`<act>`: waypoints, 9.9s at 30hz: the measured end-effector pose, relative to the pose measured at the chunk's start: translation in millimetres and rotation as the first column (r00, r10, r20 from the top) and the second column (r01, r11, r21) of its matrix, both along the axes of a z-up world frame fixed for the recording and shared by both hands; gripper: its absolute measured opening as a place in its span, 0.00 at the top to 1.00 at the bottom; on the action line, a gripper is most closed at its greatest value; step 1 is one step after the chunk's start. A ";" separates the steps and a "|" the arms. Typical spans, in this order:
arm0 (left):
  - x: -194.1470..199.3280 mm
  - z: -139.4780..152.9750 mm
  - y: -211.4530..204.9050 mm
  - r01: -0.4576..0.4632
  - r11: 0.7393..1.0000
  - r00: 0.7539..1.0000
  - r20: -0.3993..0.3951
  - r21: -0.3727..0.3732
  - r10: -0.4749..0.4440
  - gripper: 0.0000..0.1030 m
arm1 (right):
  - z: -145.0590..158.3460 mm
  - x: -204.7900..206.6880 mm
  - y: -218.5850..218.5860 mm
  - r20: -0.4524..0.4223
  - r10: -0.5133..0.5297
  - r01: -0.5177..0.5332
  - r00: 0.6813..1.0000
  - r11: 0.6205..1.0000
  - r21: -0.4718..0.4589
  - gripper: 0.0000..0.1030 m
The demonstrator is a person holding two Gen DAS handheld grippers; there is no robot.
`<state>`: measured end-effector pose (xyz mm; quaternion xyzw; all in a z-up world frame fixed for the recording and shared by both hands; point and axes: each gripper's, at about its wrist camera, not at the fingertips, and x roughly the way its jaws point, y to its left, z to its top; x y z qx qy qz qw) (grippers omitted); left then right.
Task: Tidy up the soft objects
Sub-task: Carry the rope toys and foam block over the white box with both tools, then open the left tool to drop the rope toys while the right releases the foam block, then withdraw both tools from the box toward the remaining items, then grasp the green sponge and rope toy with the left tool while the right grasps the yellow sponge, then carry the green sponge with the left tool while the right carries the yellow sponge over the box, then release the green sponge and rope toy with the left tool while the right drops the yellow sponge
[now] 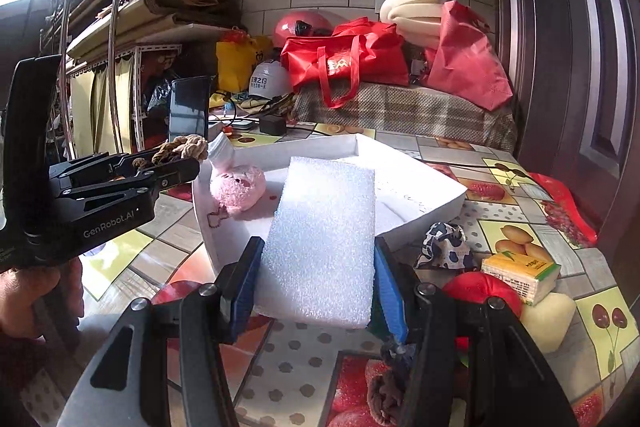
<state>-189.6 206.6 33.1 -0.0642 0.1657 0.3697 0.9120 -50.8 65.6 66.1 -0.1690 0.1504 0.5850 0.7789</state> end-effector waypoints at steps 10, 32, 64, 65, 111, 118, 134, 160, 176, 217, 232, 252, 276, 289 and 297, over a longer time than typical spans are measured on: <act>21.0 -0.1 27.5 -0.046 0.999 0.999 -0.008 -0.003 0.046 0.65 | -0.9 1.2 50.9 -0.024 -0.026 0.026 0.999 1.000 0.007 0.48; 83.6 -2.0 77.1 -0.042 0.999 0.994 -0.105 0.021 0.044 0.60 | -8.7 66.3 122.7 -0.171 -0.202 0.189 0.964 0.978 -0.089 0.46; 43.8 3.8 78.8 -0.277 0.961 0.960 0.055 0.021 0.275 0.00 | 4.4 52.4 99.4 -0.097 -0.259 0.264 0.961 0.964 0.040 0.00; 42.8 3.6 78.3 -0.277 0.961 0.959 0.057 0.018 0.276 0.00 | 4.6 50.3 98.2 -0.092 -0.256 0.260 0.962 0.965 0.042 0.00; 118.5 -18.2 -113.8 0.424 0.884 0.862 -0.212 -0.194 -0.460 0.00 | -15.4 185.7 -86.2 -0.156 -0.319 0.277 0.935 0.930 -0.243 0.00; 137.0 -33.1 -115.4 0.433 0.858 0.817 -0.282 -0.278 -0.503 0.07 | -26.4 173.3 -62.2 -0.076 -0.234 0.196 0.969 0.920 -0.340 0.00; 137.1 -24.7 -126.6 0.486 0.840 0.810 -0.238 -0.241 -0.537 0.70 | -15.7 182.4 -75.5 -0.052 -0.337 0.313 0.940 0.913 -0.261 0.39; 57.0 2.9 -79.8 0.223 0.973 0.974 -0.064 0.058 -0.219 0.69 | 15.6 143.7 -101.6 0.034 -0.398 0.395 0.917 0.916 0.073 0.38; 35.9 2.2 -29.3 0.082 0.996 0.997 -0.014 0.033 -0.082 0.69 | 9.6 88.5 -53.2 0.014 -0.248 0.247 0.969 0.968 0.043 0.38; 50.1 0.9 35.5 -0.115 0.993 0.993 0.006 0.006 0.115 0.69 | 4.1 61.0 55.7 -0.067 -0.200 0.203 0.977 0.978 0.038 0.38; 83.0 -1.7 52.7 -0.094 0.995 0.990 -0.099 0.037 0.097 0.69 | 3.8 78.0 100.6 -0.054 -0.216 0.217 0.975 0.976 0.020 0.38; 88.2 -3.7 67.2 -0.111 0.994 0.987 -0.121 -0.013 0.109 0.68 | -7.4 64.8 141.1 0.031 -0.107 0.110 0.994 0.987 -0.118 0.37; 64.4 0.5 63.7 -0.216 0.976 0.976 -0.027 0.024 0.217 0.00 | -1.7 82.6 131.6 -0.025 -0.227 0.224 0.974 0.972 -0.073 0.00; 64.2 0.2 63.4 -0.216 0.976 0.976 -0.024 0.024 0.216 0.00 | -0.6 79.2 129.1 -0.010 -0.237 0.237 0.971 0.970 -0.055 0.00; 53.3 7.0 55.3 -0.227 0.974 0.974 0.025 0.021 0.226 0.00 | 3.9 66.3 115.0 0.042 -0.276 0.276 0.960 0.961 -0.010 0.00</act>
